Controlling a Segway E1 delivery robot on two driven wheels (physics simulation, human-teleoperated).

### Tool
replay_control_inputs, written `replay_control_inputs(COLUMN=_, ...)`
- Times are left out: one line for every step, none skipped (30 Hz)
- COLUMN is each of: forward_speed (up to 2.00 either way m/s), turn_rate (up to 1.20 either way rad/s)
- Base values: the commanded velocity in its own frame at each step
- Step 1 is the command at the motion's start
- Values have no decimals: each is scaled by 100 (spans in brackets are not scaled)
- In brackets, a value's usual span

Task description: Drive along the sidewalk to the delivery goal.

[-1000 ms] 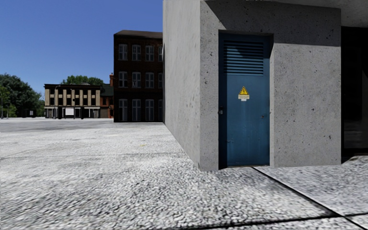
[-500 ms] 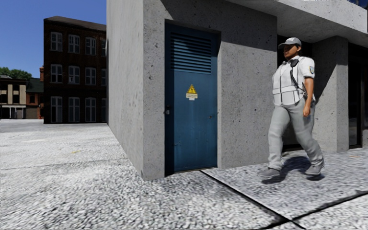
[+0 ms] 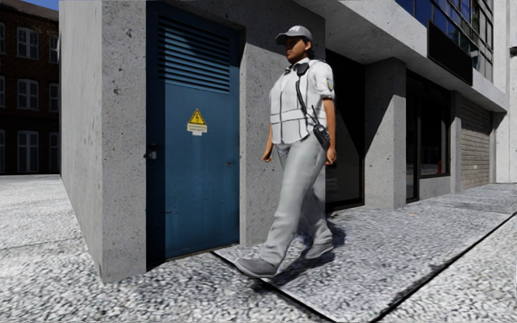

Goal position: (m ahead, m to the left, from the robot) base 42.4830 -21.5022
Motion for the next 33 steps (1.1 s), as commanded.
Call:
replay_control_inputs(forward_speed=0, turn_rate=0)
replay_control_inputs(forward_speed=0, turn_rate=0)
replay_control_inputs(forward_speed=0, turn_rate=0)
replay_control_inputs(forward_speed=0, turn_rate=0)
replay_control_inputs(forward_speed=0, turn_rate=0)
replay_control_inputs(forward_speed=0, turn_rate=0)
replay_control_inputs(forward_speed=0, turn_rate=0)
replay_control_inputs(forward_speed=0, turn_rate=0)
replay_control_inputs(forward_speed=0, turn_rate=0)
replay_control_inputs(forward_speed=0, turn_rate=0)
replay_control_inputs(forward_speed=0, turn_rate=0)
replay_control_inputs(forward_speed=0, turn_rate=0)
replay_control_inputs(forward_speed=0, turn_rate=0)
replay_control_inputs(forward_speed=0, turn_rate=0)
replay_control_inputs(forward_speed=0, turn_rate=0)
replay_control_inputs(forward_speed=0, turn_rate=0)
replay_control_inputs(forward_speed=0, turn_rate=0)
replay_control_inputs(forward_speed=0, turn_rate=0)
replay_control_inputs(forward_speed=0, turn_rate=0)
replay_control_inputs(forward_speed=0, turn_rate=0)
replay_control_inputs(forward_speed=0, turn_rate=0)
replay_control_inputs(forward_speed=0, turn_rate=0)
replay_control_inputs(forward_speed=0, turn_rate=0)
replay_control_inputs(forward_speed=0, turn_rate=0)
replay_control_inputs(forward_speed=0, turn_rate=0)
replay_control_inputs(forward_speed=0, turn_rate=0)
replay_control_inputs(forward_speed=0, turn_rate=0)
replay_control_inputs(forward_speed=0, turn_rate=0)
replay_control_inputs(forward_speed=0, turn_rate=0)
replay_control_inputs(forward_speed=0, turn_rate=0)
replay_control_inputs(forward_speed=0, turn_rate=0)
replay_control_inputs(forward_speed=0, turn_rate=0)
replay_control_inputs(forward_speed=1, turn_rate=-14)
